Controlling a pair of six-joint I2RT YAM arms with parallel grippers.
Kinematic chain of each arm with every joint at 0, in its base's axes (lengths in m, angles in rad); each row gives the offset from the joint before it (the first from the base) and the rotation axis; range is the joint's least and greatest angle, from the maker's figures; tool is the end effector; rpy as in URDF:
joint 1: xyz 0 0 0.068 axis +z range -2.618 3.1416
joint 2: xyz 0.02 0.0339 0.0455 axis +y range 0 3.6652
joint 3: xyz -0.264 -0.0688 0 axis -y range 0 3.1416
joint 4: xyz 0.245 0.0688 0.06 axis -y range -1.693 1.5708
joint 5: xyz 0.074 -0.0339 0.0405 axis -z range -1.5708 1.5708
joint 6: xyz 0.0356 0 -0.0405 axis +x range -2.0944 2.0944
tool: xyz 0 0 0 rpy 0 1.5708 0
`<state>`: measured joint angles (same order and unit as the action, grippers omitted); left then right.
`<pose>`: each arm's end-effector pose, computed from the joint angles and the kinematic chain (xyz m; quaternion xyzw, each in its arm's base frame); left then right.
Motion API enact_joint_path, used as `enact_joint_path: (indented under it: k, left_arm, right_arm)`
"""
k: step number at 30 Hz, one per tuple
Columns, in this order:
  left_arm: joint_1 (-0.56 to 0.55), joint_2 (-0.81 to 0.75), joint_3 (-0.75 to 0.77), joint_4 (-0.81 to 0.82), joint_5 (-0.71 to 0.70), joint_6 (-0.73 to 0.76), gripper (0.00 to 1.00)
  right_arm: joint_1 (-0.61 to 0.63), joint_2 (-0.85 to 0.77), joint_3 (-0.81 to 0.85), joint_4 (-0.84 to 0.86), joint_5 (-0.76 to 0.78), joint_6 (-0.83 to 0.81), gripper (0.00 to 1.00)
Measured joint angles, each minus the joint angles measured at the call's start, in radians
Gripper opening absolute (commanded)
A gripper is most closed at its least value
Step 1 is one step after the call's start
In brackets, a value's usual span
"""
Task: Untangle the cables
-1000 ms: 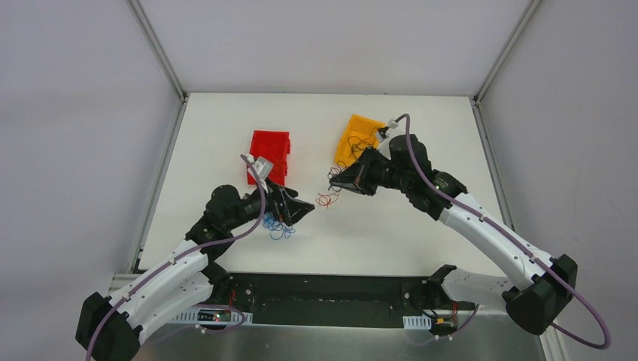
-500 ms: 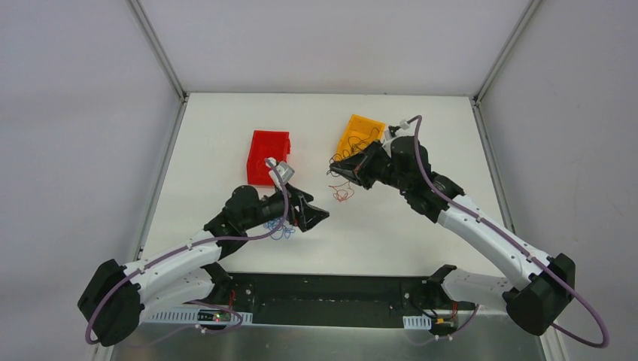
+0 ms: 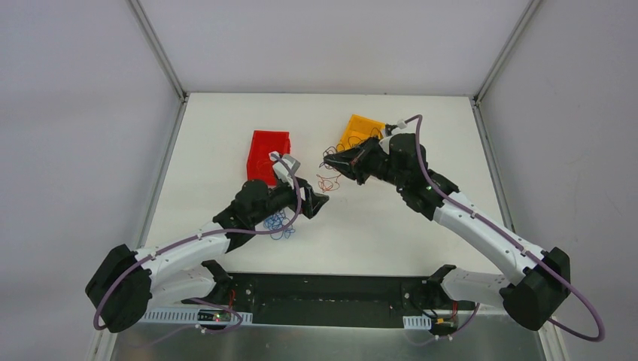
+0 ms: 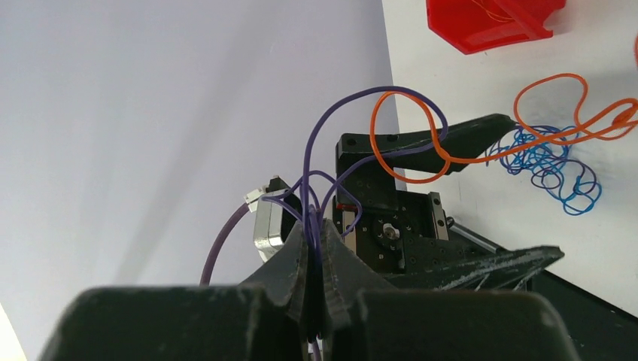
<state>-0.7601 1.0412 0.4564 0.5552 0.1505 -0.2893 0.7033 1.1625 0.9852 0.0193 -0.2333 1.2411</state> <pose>0.1653 -0.1645 0.2529 0.2178 0.6835 -0.3946 0.5741 0.2038 0.1836 0.3546 0.1279 0.7485 0.5825 0.2901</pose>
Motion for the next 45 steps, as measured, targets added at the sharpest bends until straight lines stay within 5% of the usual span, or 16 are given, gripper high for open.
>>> enact_joint_path:
  k: [10, 18, 24, 26, 30, 39, 45]
  left_arm:
    - [0.000, -0.012, 0.010, 0.013, -0.046, 0.172, 0.99]
    - [0.000, 0.161, 0.100, 0.108, 0.051, 0.220, 0.99]
    - [0.000, 0.294, 0.158, 0.210, 0.047, 0.236, 0.89]
    - [0.000, 0.349, 0.180, 0.277, 0.042, 0.240, 0.74]
    - [0.000, 0.447, 0.219, 0.411, 0.044, 0.223, 0.00]
    - [0.000, 0.467, 0.226, 0.414, 0.034, 0.204, 0.00]
    - [0.002, 0.425, 0.084, 0.343, -0.033, 0.164, 0.00]
  right_arm:
    - [0.000, 0.018, 0.006, 0.032, -0.022, 0.039, 0.00]
    - [0.002, 0.038, 0.010, 0.068, -0.042, 0.078, 0.00]
    - [0.008, 0.042, 0.010, 0.082, -0.037, 0.096, 0.00]
    - [0.006, 0.043, 0.010, 0.080, -0.032, 0.098, 0.00]
    - [0.004, 0.043, 0.010, 0.077, -0.013, 0.105, 0.00]
    - [-0.077, -0.029, 0.009, 0.029, -0.020, 0.094, 0.00]
    - [-0.226, -0.163, 0.044, -0.049, -0.026, 0.027, 0.00]
